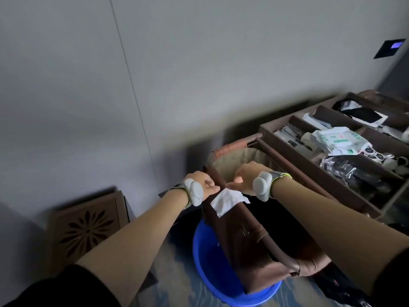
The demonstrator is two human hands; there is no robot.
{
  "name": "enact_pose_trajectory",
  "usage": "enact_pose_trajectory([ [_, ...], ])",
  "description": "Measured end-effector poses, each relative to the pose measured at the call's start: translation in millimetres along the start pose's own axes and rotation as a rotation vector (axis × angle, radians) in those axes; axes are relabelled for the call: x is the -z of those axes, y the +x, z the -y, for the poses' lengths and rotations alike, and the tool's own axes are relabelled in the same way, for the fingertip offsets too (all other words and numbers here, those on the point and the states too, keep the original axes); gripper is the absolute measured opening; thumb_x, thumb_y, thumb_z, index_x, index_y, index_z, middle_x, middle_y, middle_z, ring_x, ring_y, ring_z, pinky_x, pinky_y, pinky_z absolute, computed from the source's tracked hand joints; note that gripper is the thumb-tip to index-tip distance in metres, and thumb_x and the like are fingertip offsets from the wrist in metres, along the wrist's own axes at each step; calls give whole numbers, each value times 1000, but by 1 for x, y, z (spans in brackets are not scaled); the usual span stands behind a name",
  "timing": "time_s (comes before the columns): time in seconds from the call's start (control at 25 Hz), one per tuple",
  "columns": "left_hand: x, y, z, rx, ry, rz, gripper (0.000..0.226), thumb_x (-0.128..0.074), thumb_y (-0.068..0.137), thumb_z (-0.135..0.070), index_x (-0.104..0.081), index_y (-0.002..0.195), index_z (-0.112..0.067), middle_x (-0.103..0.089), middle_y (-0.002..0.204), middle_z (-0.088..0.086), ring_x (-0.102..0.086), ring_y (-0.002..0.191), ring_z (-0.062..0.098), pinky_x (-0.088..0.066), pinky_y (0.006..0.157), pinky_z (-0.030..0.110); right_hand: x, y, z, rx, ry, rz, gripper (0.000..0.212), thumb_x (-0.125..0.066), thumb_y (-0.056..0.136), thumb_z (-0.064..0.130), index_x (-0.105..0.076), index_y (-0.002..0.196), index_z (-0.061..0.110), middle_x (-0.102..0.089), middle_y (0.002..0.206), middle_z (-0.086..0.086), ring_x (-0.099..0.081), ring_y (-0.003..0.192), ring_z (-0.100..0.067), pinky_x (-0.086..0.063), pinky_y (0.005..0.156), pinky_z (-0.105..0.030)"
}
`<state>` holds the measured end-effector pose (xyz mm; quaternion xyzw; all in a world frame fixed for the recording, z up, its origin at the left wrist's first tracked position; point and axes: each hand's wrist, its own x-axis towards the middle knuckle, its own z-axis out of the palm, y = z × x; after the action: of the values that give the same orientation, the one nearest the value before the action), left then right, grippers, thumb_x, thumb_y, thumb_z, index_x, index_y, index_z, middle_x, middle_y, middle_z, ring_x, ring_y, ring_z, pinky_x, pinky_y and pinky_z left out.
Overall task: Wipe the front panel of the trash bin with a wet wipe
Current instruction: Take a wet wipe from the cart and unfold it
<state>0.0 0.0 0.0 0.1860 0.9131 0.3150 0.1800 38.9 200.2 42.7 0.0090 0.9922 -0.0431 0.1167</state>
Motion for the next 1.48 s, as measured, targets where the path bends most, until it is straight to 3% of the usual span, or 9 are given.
enact_pose_trajectory([
  [0.12, -14, 3, 2, 26, 40, 114, 38, -61, 86, -53, -70, 110, -25, -71, 110, -6, -65, 101, 13, -47, 86, 23, -14, 1, 0, -45, -92, 100, 60, -49, 77, 75, -72, 71, 20, -65, 63, 6, -59, 59, -13, -35, 48, -24],
  [0.24, -25, 3, 1, 15, 17, 161, 43, -60, 92, -47, -66, 123, -18, -68, 120, -1, -63, 111, 16, -47, 97, 28, -18, -1, 7, -109, -54, 156, 47, -58, 76, 58, -73, 68, 14, -67, 60, 2, -60, 56, -14, -36, 46, -23],
  [0.52, -29, -8, 11, -34, -97, 83, 27, -67, 90, -36, -70, 107, -15, -70, 107, -1, -65, 101, 18, -51, 93, 29, -15, -9, 34, -273, -87, 87, 16, -62, 91, 27, -74, 99, 19, -67, 98, -5, -66, 92, -28, -49, 77, -32],
  [0.72, -9, -39, 34, -62, -241, -29, 18, -71, 85, -37, -63, 94, -25, -67, 80, -8, -67, 79, 16, -54, 75, 30, -1, -27, 61, -53, -38, -27, 22, -56, 92, 39, -73, 98, 26, -71, 96, -2, -66, 85, -27, -55, 72, -36],
  [0.92, 29, -79, 92, -64, -410, -122, 54, -70, 80, -37, -46, 127, -41, -71, 78, -3, -68, 66, 9, -56, 68, 29, 3, -31, 126, 125, 157, -12, 17, -58, 91, 30, -73, 95, 26, -75, 93, 7, -68, 91, -18, -55, 87, -39],
  [1.08, 48, -119, 151, -7, -353, -146, 39, -68, 78, -42, -59, 116, -44, -70, 84, -6, -69, 73, 14, -57, 73, 32, -20, -24, 187, 216, 177, 70, 18, -57, 93, 29, -73, 101, 24, -76, 93, 7, -68, 93, -17, -54, 90, -38],
  [1.24, 49, -165, 219, 86, -373, -206, 13, -66, 81, -38, -64, 94, -34, -68, 74, -12, -64, 56, 4, -53, 62, 23, -62, -14, 256, 302, 178, 129, 18, -56, 97, 31, -71, 105, 26, -75, 98, 6, -67, 95, -18, -52, 87, -32],
  [1.36, 48, -188, 254, 143, -423, -223, 13, -68, 86, -28, -62, 99, -29, -67, 79, -6, -62, 61, 8, -53, 63, 25, -93, -6, 290, 322, 195, 141, 18, -57, 99, 30, -71, 110, 23, -74, 105, 2, -65, 99, -21, -45, 81, -26],
  [1.48, 47, -203, 287, 150, -452, -251, 37, -68, 87, -20, -57, 122, -31, -64, 93, -7, -64, 78, 11, -57, 70, 27, -125, 2, 322, 336, 197, 175, 20, -56, 100, 30, -70, 113, 22, -73, 108, -1, -64, 101, -23, -40, 79, -24],
])
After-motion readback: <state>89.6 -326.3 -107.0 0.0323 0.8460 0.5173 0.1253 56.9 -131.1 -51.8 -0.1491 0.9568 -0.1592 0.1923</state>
